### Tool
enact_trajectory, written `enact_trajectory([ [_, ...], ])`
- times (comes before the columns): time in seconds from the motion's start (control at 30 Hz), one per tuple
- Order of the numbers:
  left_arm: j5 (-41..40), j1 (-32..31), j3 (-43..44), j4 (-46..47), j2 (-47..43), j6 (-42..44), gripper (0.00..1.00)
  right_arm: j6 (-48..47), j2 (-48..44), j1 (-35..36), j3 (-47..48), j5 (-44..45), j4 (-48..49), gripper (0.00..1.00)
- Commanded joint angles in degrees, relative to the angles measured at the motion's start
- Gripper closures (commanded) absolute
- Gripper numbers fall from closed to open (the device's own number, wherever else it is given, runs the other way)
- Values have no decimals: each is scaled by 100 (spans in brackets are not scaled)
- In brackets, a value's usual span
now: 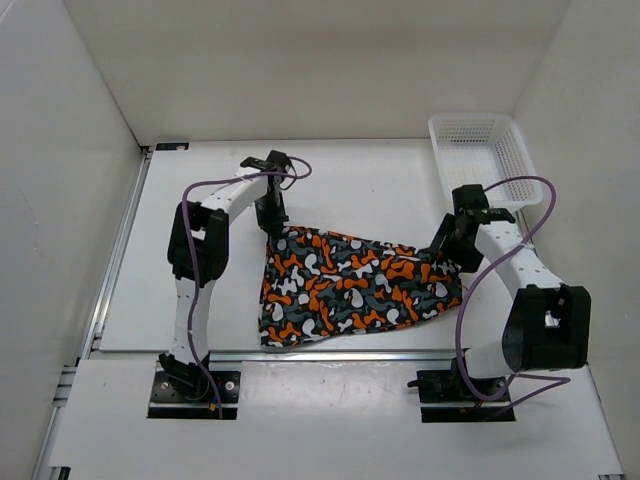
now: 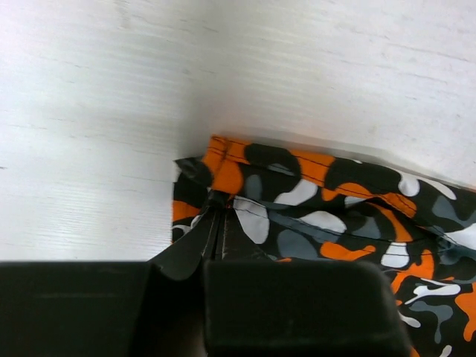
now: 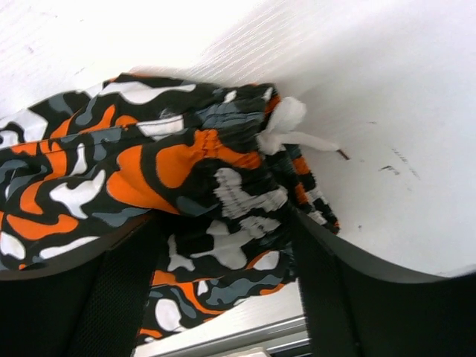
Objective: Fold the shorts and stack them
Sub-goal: Fold the shorts
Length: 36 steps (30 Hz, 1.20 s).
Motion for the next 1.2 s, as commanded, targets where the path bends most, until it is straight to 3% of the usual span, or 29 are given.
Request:
enact_trajectory([
  [0.0,23,138,197,41,-457,110,90,-57,-292,26,144,667,46,15],
  [0.17,76,139,302,94,-457,110,90,-57,103,26,144,485,117,13],
  [0.3,128,139,302,94,-457,110,90,-57,401,26,82,265,459,25],
  [0.4,128,192,302,94,-509,163,90,-57,402,26,30,150,626,61],
  [0.43,76,261,302,94,-510,163,90,-57,402,26,90,150,626,85],
  [0.5,76,402,250,94,-747,163,90,12,324,26,143,448,574,100],
  [0.7,260,929,302,155,-1125,163,90,258,-28,26,92,1020,433,100],
  [0.87,585,1009,785,155,-748,321,90,320,207,26,213,1021,433,100],
  [0.97,769,1009,1171,-37,-248,373,90,268,542,26,451,907,573,59],
  [1.0,840,1009,1268,-125,-124,373,87,268,612,26,512,906,574,23],
  [1.07,840,1009,1497,-266,70,373,73,207,718,26,688,853,574,12],
  [1.1,840,1061,1498,-266,70,373,41,206,719,26,689,792,574,7],
  [1.17,605,1062,1375,-266,-131,313,13,206,561,26,741,792,574,6],
])
